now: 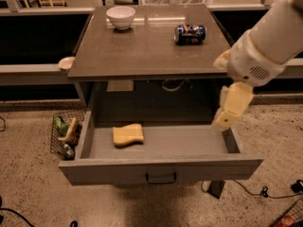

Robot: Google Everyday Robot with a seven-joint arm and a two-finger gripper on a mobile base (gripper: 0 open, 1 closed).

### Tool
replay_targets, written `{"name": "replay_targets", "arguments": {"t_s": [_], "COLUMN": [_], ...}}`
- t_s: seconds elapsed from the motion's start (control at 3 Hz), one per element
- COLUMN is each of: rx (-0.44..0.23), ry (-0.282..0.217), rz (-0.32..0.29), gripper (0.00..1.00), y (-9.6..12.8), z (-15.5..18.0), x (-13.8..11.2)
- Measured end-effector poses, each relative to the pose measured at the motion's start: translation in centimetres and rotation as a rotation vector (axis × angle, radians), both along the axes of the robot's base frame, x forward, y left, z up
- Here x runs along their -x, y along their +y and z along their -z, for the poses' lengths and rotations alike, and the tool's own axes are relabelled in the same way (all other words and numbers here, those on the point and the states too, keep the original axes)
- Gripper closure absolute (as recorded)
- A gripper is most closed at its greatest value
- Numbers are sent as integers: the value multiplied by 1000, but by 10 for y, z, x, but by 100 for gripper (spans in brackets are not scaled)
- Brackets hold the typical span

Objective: Pick sponge from top drawer and place on counter

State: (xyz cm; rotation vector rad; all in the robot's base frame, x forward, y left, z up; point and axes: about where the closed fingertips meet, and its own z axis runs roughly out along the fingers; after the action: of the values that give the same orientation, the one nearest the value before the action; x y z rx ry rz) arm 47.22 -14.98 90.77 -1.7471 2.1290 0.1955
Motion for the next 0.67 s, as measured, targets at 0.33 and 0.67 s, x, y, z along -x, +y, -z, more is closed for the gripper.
{"name": "replay_targets", "arguments": {"t_s": [0.33, 0.67], "rx": [-144, -204], "ry": [20, -15], "rz": [-10, 6], "gripper": [0, 0], "y": [44, 61], "z": [40, 44], "x": [-6, -16]}}
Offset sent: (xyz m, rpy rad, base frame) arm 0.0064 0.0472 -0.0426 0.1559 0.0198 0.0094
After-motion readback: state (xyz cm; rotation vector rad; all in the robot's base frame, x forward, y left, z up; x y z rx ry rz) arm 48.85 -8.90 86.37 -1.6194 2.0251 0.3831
